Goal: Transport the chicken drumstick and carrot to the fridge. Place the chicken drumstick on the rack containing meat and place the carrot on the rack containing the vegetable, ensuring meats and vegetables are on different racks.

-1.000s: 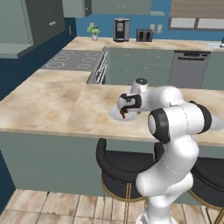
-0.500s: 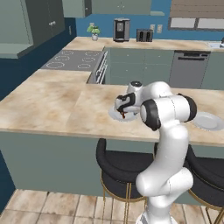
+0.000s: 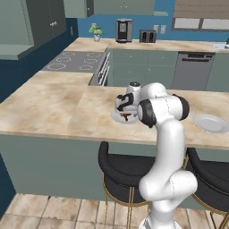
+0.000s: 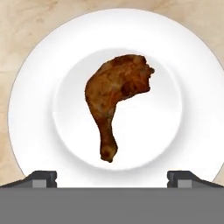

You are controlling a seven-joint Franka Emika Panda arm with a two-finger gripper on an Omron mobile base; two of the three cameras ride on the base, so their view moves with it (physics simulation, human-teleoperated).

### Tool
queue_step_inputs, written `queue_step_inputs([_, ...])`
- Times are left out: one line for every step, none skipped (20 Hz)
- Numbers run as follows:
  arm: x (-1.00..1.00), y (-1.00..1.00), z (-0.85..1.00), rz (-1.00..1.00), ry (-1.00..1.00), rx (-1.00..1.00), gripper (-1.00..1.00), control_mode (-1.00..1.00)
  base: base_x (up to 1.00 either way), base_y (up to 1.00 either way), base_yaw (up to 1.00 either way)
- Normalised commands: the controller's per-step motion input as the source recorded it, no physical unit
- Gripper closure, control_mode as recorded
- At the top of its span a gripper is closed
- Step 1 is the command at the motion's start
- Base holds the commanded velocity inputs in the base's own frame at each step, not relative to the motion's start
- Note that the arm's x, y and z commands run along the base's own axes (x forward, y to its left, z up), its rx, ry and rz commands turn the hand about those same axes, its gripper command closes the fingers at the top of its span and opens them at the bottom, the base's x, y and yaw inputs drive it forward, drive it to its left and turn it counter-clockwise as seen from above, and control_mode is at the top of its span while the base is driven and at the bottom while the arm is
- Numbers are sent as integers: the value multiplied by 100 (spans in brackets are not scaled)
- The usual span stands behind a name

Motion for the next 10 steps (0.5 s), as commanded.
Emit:
queue_step_inputs([55,0,-21,0,6,0,-100,-100,0,0,0])
queue_step_inputs([52,0,-21,0,6,0,-100,-100,0,0,0])
queue_step_inputs([49,0,-21,0,5,0,-100,-100,0,0,0])
queue_step_inputs([46,0,-24,0,5,0,-100,-100,0,0,0])
queue_step_inputs([45,0,-27,0,3,0,-100,-100,0,0,0])
queue_step_inputs([41,0,-27,0,1,0,-100,-100,0,0,0])
queue_step_inputs([42,0,-27,0,3,0,-100,-100,0,0,0])
queue_step_inputs([45,0,-29,0,4,0,-100,-100,0,0,0])
queue_step_inputs([40,0,-27,0,7,0,-100,-100,0,0,0])
queue_step_inputs([32,0,-31,0,10,0,-100,-100,0,0,0])
